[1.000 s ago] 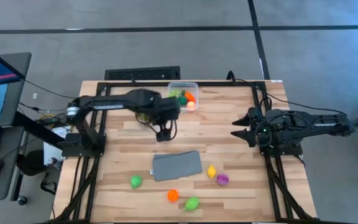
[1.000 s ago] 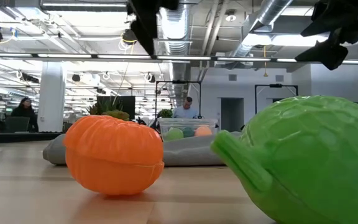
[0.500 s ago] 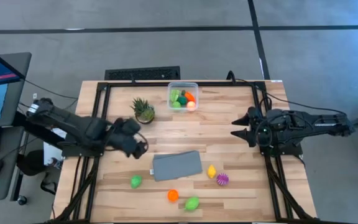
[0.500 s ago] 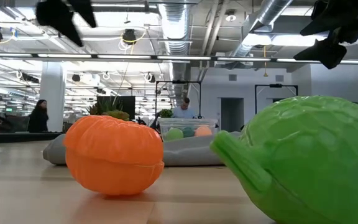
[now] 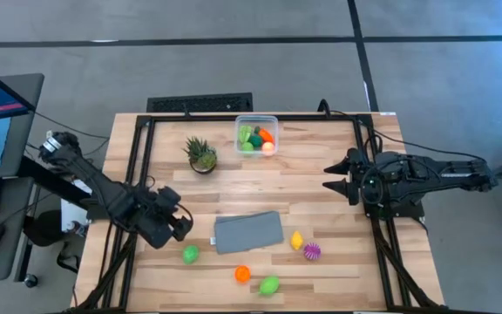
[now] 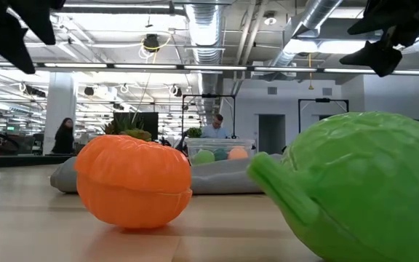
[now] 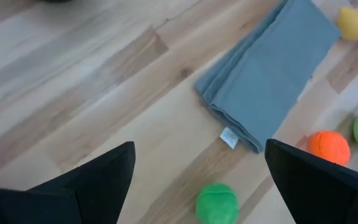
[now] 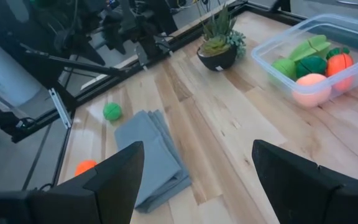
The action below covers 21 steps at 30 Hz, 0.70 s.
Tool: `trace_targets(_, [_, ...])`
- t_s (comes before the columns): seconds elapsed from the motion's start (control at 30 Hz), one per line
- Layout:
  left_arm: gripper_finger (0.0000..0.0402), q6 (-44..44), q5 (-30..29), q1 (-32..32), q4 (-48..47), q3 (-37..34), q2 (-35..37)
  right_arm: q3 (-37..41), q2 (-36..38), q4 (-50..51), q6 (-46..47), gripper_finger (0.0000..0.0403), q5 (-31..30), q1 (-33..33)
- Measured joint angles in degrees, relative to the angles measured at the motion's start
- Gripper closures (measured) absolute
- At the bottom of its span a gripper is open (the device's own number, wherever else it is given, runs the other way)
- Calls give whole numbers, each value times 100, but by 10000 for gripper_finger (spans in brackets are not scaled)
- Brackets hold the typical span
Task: Pick and placing Produce into tupperware
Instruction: Put the pear into the bin
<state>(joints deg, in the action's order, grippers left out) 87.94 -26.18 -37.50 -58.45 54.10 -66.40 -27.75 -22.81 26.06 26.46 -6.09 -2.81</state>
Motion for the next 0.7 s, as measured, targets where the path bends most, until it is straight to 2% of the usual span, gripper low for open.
trace_targets(0.17, [52,275,83,57,17,-148,-6,0,0,0,-103,81,-2,0])
trace_targets(0.5, [52,86,109,499,192,-264,-6,0,-7,4,-160,81,0,0])
trace_targets(0.7, [52,-1292,1025,429,547,-266,-131,0,-7,12,-160,81,0,0])
